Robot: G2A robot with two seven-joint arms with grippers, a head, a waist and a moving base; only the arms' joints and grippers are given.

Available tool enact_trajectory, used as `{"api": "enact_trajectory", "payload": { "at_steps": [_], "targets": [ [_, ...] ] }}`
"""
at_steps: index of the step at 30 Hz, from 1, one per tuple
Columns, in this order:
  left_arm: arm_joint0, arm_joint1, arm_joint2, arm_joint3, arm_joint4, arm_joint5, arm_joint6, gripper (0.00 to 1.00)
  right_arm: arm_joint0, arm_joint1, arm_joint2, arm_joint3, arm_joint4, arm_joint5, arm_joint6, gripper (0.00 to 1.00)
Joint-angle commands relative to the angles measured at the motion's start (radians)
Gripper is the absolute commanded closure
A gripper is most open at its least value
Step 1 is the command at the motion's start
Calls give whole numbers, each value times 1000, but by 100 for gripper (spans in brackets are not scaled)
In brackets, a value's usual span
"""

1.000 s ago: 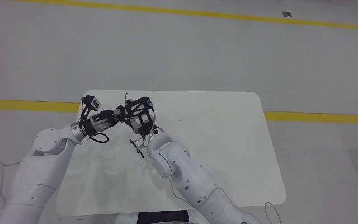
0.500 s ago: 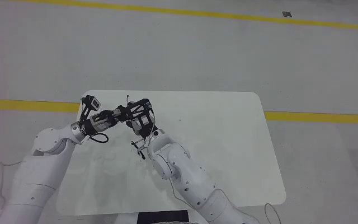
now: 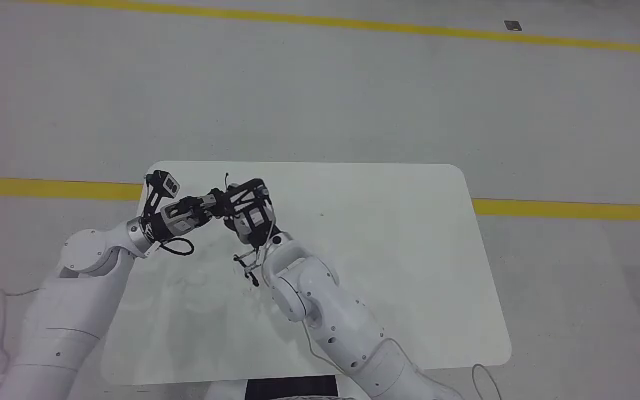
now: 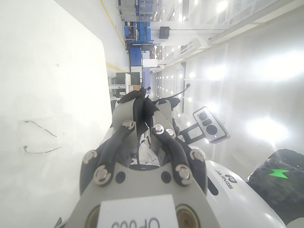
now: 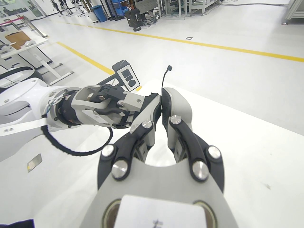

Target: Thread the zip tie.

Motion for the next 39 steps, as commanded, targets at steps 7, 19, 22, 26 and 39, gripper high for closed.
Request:
{"api": "enact_trajectory", "payload": {
  "at_steps": [7,19,22,26,39],
  "targets": [
    [0,0,0,0,0,0,0,100,-6,-1,1,-4,-11,3,10,100],
    [0,0,0,0,0,0,0,100,-5,-5,-1,-31,-21,1,22,67],
    [0,0,0,0,0,0,0,100,-3,-6,1,-33,-21,-1,23,73],
    [0,0,0,0,0,0,0,100,1,-7,6,-38,-21,-4,23,86],
    [0,0,0,0,0,0,0,100,1,-8,15,-32,-31,-20,21,100]
  ]
}}
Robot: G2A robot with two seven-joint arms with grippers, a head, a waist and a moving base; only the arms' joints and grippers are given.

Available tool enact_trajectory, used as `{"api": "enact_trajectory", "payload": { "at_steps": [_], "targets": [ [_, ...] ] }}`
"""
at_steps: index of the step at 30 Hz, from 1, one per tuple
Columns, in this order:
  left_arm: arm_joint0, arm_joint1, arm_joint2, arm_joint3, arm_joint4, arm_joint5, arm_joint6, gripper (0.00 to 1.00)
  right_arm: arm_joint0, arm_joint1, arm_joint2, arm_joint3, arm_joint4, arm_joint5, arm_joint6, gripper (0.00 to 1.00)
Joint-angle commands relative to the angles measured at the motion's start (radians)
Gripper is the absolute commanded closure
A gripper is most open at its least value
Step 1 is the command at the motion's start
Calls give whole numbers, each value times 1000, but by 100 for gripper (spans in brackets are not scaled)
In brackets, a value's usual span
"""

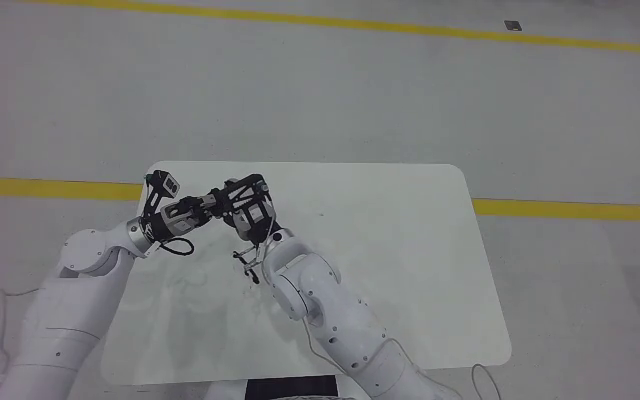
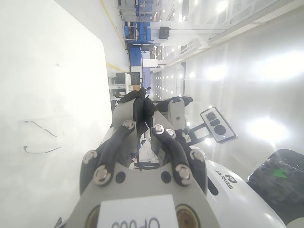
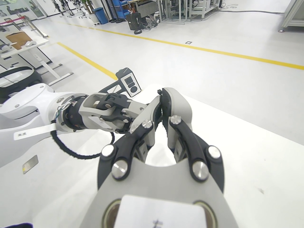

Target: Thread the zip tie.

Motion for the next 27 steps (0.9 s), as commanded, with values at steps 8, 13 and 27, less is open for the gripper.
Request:
{"api": "enact_trajectory", "payload": {
  "at_steps": [8,13,27],
  "targets": [
    [0,0,0,0,0,0,0,100,1,-3,-2,24,-6,7,-1,100],
    [0,0,0,0,0,0,0,100,2,-5,-3,26,-7,12,1,100],
    [0,0,0,0,0,0,0,100,-83,25,84,-146,-33,-72,17,0]
  ]
}}
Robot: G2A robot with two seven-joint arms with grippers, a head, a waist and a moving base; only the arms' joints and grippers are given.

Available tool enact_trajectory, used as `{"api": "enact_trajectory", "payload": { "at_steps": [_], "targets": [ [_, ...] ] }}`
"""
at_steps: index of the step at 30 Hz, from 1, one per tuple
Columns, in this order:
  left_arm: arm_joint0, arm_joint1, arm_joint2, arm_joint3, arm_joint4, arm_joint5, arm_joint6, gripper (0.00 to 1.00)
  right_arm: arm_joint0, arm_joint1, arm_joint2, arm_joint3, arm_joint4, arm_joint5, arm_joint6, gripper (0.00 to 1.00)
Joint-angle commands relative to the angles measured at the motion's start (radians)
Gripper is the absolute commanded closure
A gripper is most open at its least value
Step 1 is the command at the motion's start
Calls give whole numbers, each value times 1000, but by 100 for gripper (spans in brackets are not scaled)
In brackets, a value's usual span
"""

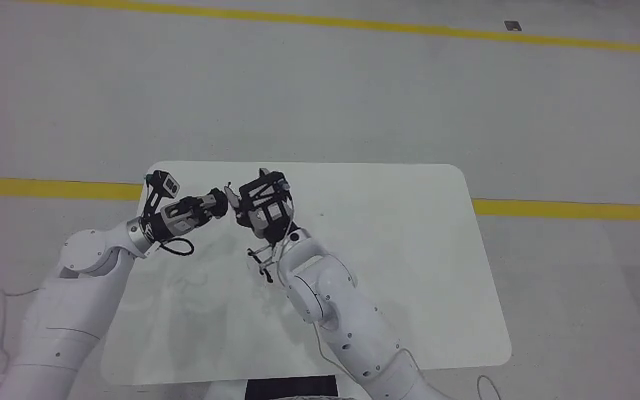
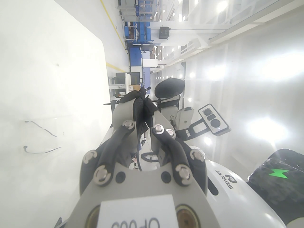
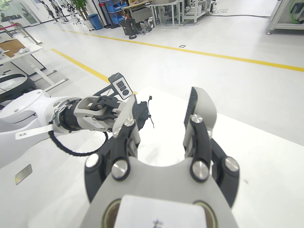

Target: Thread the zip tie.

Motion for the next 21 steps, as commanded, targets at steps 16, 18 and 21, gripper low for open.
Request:
{"api": "enact_trajectory", "payload": {
  "at_steps": [16,18,21],
  "targets": [
    [1,2,9,-9,-42,89,5,100,-14,12,17,-6,-41,-68,-14,0],
    [-4,3,8,-1,-106,167,-21,100,-28,21,32,-6,-79,-95,-12,0],
    [-15,6,5,11,-151,247,-38,100,-49,34,57,-9,-123,-134,-8,0]
  ]
}}
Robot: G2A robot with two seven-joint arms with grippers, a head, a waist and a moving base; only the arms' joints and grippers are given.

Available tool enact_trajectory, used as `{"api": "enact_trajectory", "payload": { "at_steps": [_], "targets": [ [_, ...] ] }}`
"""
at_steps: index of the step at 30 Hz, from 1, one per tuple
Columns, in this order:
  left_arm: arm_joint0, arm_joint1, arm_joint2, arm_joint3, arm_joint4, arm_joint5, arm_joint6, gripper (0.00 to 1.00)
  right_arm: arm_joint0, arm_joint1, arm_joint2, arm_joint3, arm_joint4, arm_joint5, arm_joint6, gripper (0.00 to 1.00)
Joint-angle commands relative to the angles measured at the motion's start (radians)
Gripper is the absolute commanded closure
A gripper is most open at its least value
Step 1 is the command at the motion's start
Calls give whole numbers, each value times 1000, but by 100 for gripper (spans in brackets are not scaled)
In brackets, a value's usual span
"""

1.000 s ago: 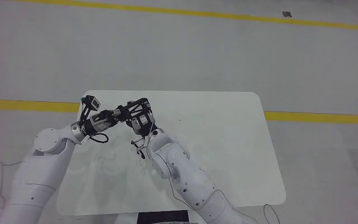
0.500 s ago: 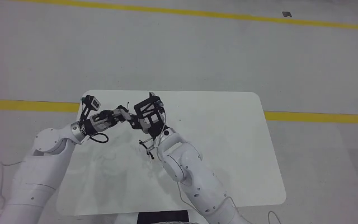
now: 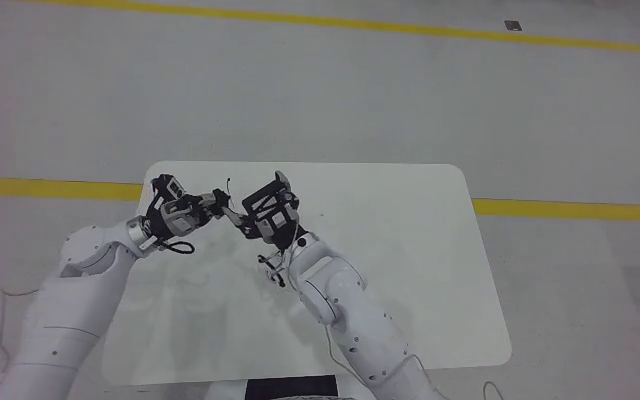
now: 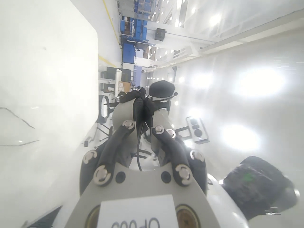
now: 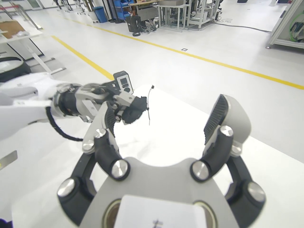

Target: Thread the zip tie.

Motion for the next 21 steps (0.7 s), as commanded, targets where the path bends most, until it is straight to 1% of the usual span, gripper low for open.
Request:
{"api": "enact_trajectory", "payload": {
  "at_steps": [1,3,4,6,7,8,16,17,18,19,20,21],
  "targets": [
    [-7,2,-1,9,-29,55,-8,100,-15,9,17,-4,-28,-30,-2,0],
    [-13,3,-1,17,-53,92,-20,100,-23,18,31,-12,-31,-62,-3,0],
    [-18,5,0,24,-69,125,-31,100,-28,25,40,-17,-31,-84,-6,0],
    [-25,6,2,33,-93,165,-42,100,-35,36,51,-21,-31,-113,-13,0],
    [-31,6,8,40,-115,205,-59,100,-38,44,54,-21,-31,-140,-22,0],
    [-37,7,11,42,-123,223,-71,100,-45,48,57,-21,-31,-148,-26,0],
    [-40,7,12,43,-123,224,-73,100,-46,49,59,-22,-31,-148,-26,0],
    [-37,7,12,47,-132,229,-56,100,-46,49,59,-22,-31,-148,-26,0],
    [-37,5,14,51,-152,242,-34,100,-47,49,59,-19,-31,-146,-27,0],
    [-38,4,18,52,-172,261,-28,100,-48,50,60,-10,-31,-143,-31,0],
    [-38,3,21,58,-206,292,-34,100,-46,51,59,-3,-31,-147,-41,0],
    [-42,1,20,68,-261,339,-42,100,-50,52,59,6,-18,-146,-73,0]
  ]
}}
